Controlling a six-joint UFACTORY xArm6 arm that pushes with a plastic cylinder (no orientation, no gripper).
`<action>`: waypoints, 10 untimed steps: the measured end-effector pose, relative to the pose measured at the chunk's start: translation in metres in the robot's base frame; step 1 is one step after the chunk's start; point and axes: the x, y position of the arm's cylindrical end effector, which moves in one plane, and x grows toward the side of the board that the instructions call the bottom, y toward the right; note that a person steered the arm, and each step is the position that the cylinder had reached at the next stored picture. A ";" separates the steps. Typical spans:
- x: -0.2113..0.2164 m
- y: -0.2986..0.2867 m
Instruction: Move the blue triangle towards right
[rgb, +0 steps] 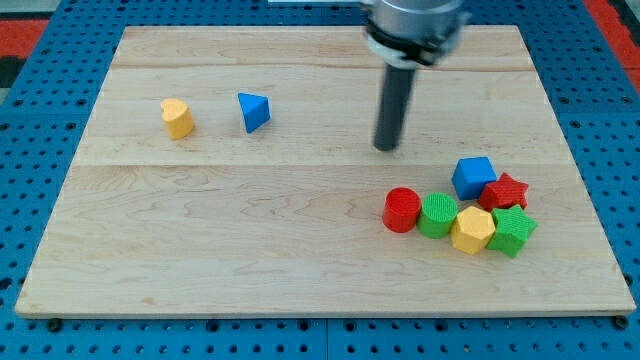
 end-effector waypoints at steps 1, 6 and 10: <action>-0.057 -0.059; -0.085 -0.198; -0.069 -0.203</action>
